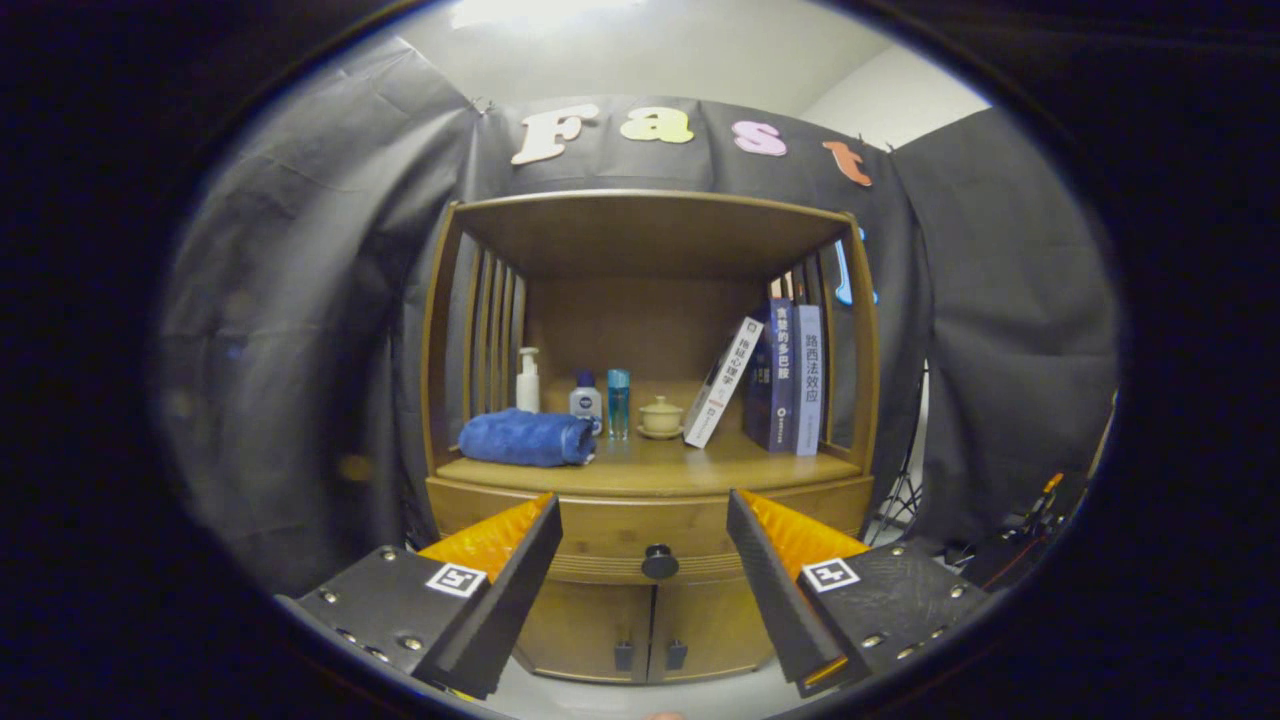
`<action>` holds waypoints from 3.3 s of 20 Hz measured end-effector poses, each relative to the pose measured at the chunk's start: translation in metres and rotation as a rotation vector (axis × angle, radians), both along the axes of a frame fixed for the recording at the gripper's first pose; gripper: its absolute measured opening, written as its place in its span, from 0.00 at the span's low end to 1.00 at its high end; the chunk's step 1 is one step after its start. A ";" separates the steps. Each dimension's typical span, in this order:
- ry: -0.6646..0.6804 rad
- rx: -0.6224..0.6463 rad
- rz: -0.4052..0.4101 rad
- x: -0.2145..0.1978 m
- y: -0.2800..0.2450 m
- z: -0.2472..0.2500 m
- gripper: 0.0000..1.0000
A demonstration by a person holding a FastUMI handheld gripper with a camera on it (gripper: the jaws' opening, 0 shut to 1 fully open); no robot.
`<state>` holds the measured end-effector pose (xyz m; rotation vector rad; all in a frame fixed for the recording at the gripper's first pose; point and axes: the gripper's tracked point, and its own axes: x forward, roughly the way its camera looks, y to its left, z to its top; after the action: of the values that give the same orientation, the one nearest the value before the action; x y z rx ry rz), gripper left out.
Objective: Pull open the drawer, take out the items inside it, and place them on the countertop above the cabinet.
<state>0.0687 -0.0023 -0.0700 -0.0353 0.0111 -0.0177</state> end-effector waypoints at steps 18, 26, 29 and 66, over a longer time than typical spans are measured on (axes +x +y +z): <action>0.173 0.008 -0.009 0.135 -0.022 -0.141 0.54; 0.223 0.136 0.024 0.144 -0.022 -0.154 0.44; 0.238 0.133 0.061 0.142 -0.019 -0.153 0.40; 0.236 -0.033 0.007 -0.064 -0.028 -0.113 0.67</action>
<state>0.0048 -0.0306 -0.1831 -0.0701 0.2468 -0.0069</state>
